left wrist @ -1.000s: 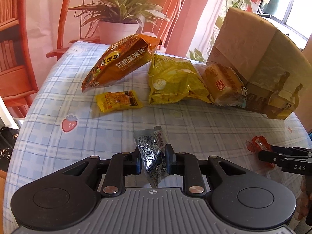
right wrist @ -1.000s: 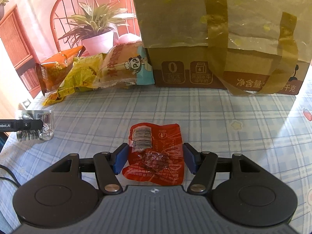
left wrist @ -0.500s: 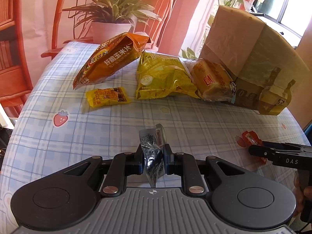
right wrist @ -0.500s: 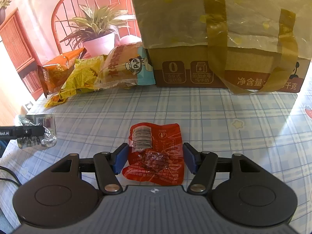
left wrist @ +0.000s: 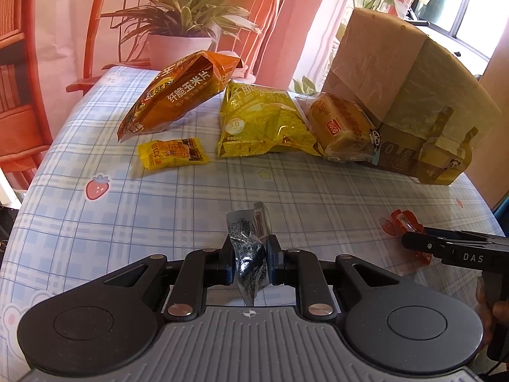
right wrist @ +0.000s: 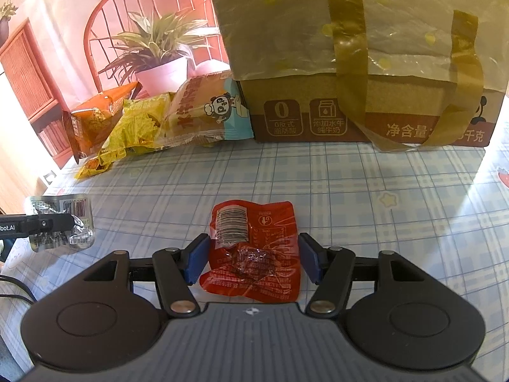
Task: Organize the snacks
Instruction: 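Lift both packets and carry them over the cardboard box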
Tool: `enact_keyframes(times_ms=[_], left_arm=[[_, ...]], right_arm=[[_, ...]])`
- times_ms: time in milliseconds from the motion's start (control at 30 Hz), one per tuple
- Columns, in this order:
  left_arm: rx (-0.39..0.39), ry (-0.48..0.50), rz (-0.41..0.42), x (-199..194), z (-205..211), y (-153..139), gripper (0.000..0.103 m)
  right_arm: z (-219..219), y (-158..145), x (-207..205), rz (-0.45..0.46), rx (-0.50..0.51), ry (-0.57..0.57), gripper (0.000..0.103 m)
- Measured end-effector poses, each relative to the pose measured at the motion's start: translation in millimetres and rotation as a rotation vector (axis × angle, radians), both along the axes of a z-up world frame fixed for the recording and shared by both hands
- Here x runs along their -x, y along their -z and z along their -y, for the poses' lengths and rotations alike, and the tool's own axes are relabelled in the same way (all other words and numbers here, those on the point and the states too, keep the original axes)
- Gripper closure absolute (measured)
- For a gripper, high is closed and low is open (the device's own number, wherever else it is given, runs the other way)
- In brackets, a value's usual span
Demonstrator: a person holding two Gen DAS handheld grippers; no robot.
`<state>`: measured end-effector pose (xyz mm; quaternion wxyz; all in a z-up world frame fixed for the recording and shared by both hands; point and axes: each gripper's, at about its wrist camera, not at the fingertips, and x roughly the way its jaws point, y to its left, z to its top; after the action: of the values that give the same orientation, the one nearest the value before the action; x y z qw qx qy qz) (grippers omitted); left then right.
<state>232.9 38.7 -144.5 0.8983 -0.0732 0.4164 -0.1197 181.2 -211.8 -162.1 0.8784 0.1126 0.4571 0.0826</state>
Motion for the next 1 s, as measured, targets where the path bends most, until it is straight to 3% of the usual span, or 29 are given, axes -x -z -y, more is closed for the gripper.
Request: enact_keyframes(times_ms=[267, 567, 700, 1000], left_arm=[[0.016, 0.015, 0.017, 0, 0, -6, 0.086], [0.039, 0.037, 0.077, -7, 10, -27, 0.087], [0.051, 0.064, 0.11, -13, 21, -43, 0.087], [0.073, 0.158, 0.267, -34, 62, -105, 0.087]], right_arm=[[0, -1, 0, 0.0, -0.006, 0.005, 0.041], [4, -25, -3, 0.077, -0.013, 0.007, 0.041], [10, -42, -5, 0.125, -0.018, 0.018, 0.041], [39, -108, -29, 0.285, 0.018, 0.025, 0.041]])
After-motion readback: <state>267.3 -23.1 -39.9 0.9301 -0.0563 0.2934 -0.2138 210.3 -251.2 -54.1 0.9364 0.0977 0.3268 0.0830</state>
